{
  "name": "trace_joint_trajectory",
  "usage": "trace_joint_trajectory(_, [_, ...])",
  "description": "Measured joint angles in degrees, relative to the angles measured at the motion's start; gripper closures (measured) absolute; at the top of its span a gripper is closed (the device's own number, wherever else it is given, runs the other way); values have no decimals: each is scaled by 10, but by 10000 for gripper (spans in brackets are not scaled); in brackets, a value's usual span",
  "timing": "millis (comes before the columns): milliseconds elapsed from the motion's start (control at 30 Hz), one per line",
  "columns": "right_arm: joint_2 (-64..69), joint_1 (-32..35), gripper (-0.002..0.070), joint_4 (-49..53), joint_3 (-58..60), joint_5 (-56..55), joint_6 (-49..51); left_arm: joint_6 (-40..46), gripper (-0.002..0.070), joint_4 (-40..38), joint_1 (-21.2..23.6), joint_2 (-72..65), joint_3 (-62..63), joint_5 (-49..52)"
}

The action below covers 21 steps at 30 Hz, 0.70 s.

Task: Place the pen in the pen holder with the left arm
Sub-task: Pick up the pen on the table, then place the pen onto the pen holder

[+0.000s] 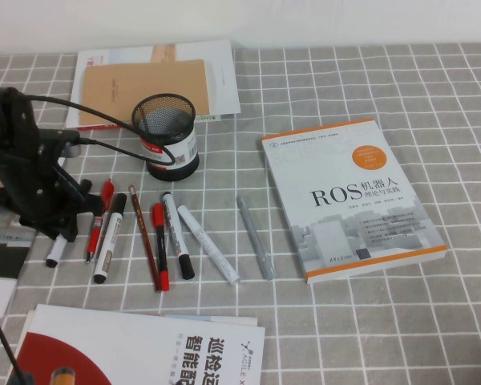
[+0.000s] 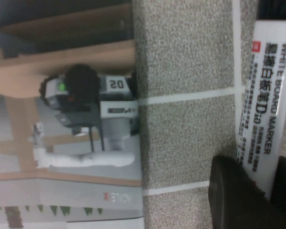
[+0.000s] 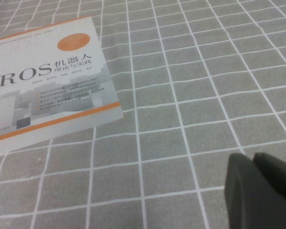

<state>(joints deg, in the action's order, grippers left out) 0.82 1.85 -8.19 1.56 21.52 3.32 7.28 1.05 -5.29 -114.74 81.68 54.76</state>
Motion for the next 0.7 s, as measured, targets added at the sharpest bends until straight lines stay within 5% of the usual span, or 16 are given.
trace_joint_trajectory(300, [0,0,691,0,0,0,0,0,565,3,1,65,-16,-13])
trace_joint_trajectory(700, [0,0,691,0,0,0,0,120,565,-163,1,334,-212,-195])
